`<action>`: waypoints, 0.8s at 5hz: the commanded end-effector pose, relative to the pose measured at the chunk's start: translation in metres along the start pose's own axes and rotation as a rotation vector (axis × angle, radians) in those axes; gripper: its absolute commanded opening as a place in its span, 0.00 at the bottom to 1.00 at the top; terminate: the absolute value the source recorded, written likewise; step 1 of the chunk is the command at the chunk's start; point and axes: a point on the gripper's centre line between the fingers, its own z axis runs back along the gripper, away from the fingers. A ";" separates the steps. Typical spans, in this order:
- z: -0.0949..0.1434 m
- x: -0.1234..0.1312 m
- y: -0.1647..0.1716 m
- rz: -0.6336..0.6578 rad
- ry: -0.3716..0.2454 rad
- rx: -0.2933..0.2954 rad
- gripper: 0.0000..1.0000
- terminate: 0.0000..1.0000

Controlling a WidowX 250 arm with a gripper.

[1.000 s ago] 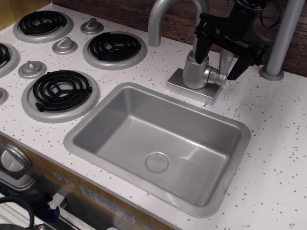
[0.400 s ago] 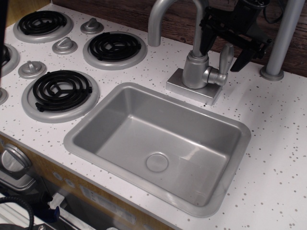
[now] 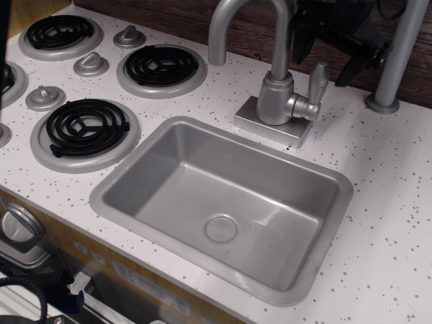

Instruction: Lever vertical to front

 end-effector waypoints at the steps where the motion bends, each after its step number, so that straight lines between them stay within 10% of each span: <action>1: 0.007 0.013 0.007 0.025 -0.045 -0.032 1.00 0.00; 2: 0.001 0.013 0.005 0.031 -0.024 -0.056 0.00 0.00; 4: 0.006 0.002 0.001 0.053 0.020 -0.045 0.00 0.00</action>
